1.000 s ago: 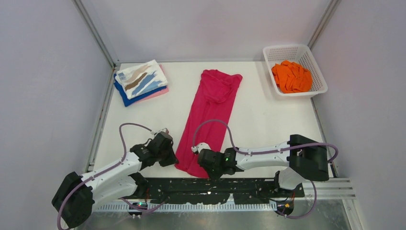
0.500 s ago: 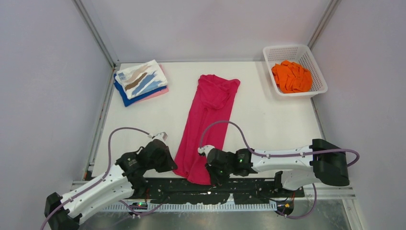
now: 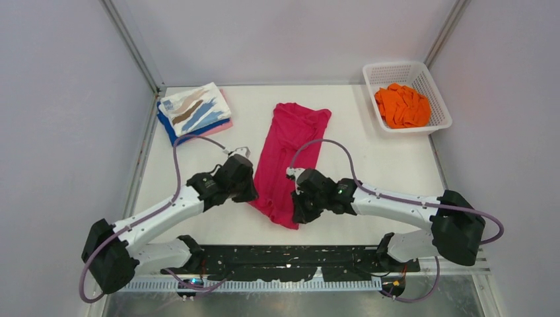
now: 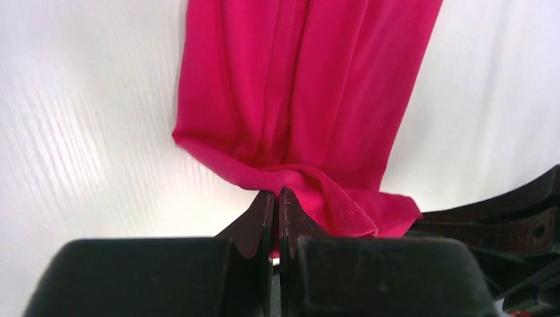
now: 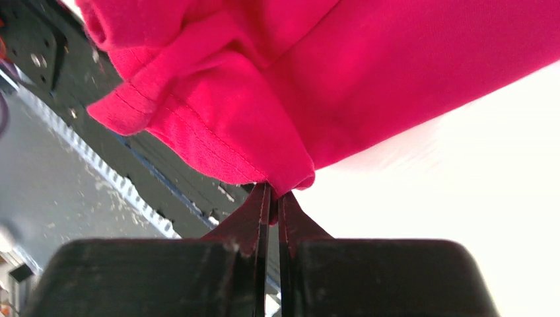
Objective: Fold and stack the t-shirts
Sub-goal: Fold the folded rectangular tshirt in 1/3 of the way
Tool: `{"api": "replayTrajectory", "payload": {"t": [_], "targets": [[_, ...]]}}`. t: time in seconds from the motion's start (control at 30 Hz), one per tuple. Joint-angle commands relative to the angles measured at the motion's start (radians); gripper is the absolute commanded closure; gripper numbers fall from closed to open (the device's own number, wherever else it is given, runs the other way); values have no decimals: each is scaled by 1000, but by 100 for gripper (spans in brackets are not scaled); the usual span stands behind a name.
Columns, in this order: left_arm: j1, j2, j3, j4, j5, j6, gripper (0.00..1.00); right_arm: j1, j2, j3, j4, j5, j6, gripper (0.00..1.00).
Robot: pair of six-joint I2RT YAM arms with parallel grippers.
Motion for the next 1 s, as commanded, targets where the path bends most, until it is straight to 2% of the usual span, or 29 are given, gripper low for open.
{"api": "replayTrajectory", "payload": {"t": [0.0, 0.17, 0.43, 0.97], "targets": [[61, 142, 161, 71, -40, 88, 100, -147, 0, 77, -10, -37, -85, 94], [122, 343, 332, 60, -20, 150, 100, -268, 59, 155, 8, -51, -134, 93], [201, 577, 570, 40, 20, 209, 100, -443, 178, 251, 8, -61, -187, 93], [277, 880, 839, -16, 116, 269, 100, -587, 380, 374, 62, -75, -202, 90]]}}
